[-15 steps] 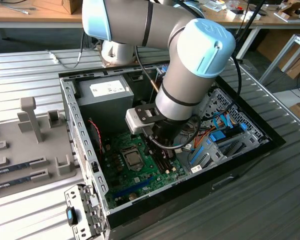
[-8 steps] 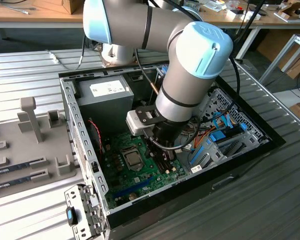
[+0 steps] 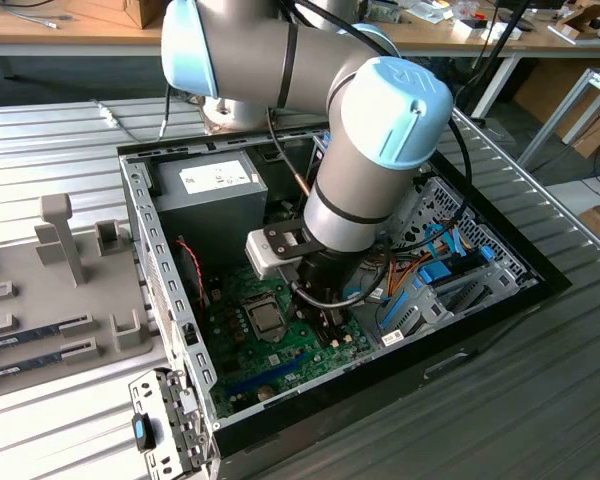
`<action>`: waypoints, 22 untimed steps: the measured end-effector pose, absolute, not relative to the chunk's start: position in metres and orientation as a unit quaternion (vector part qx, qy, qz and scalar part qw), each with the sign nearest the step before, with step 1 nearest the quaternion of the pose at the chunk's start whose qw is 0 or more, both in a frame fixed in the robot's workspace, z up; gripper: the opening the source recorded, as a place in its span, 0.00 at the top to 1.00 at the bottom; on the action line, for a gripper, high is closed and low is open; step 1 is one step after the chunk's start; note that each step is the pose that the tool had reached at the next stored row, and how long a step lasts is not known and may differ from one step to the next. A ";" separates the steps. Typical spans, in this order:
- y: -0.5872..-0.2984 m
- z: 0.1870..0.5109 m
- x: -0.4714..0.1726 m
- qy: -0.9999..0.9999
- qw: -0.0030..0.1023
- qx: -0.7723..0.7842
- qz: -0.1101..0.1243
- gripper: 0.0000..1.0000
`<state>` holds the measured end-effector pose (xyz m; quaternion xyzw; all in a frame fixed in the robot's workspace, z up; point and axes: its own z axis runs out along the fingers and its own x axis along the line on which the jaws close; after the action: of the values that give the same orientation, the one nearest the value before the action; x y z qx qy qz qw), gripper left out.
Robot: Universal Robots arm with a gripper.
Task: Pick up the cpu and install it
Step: 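Install the first cpu locking lever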
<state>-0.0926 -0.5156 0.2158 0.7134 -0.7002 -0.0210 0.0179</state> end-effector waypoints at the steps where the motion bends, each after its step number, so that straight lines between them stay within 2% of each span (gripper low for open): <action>1: -0.516 0.216 -0.095 -0.700 0.018 0.713 -0.021 0.89; 22: -0.519 0.209 -0.098 -0.700 0.018 0.713 -0.021 0.89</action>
<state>-0.0980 -0.5194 0.2092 0.7134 -0.7002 -0.0215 0.0175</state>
